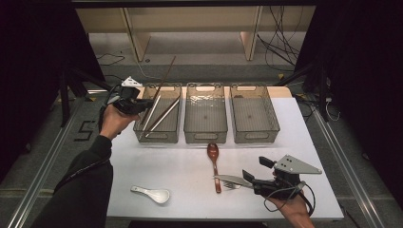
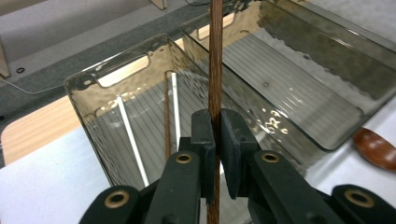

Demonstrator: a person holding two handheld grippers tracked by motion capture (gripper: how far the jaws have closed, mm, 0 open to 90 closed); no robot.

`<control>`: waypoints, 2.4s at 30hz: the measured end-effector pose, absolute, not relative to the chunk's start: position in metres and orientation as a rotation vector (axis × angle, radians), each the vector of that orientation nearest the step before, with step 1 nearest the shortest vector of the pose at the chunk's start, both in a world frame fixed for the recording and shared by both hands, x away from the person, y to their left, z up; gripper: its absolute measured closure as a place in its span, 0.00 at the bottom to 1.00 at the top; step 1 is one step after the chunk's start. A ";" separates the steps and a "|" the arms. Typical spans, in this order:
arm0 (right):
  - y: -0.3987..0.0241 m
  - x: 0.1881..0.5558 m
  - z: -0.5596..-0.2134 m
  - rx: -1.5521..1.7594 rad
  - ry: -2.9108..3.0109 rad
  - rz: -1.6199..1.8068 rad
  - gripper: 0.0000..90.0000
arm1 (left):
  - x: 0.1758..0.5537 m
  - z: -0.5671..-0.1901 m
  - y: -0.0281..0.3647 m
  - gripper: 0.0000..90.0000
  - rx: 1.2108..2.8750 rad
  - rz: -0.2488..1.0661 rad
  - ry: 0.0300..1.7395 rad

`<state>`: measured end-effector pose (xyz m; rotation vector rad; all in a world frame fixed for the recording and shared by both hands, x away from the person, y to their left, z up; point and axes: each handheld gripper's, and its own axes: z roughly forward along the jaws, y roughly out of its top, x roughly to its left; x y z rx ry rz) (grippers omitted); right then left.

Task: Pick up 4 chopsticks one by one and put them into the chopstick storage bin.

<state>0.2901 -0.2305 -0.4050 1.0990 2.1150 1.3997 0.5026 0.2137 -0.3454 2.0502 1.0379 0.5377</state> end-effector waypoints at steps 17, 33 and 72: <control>-0.230 0.290 -0.405 1.100 2.117 1.400 0.28 | 0.522 -0.376 0.223 0.92 2.049 0.552 1.133; -0.231 0.290 -0.405 1.099 2.112 1.403 0.28 | 0.522 -0.395 0.220 0.92 2.084 0.542 1.181; -0.230 0.289 -0.405 1.102 2.114 1.398 0.28 | 0.478 -0.387 0.224 0.49 2.078 0.442 1.199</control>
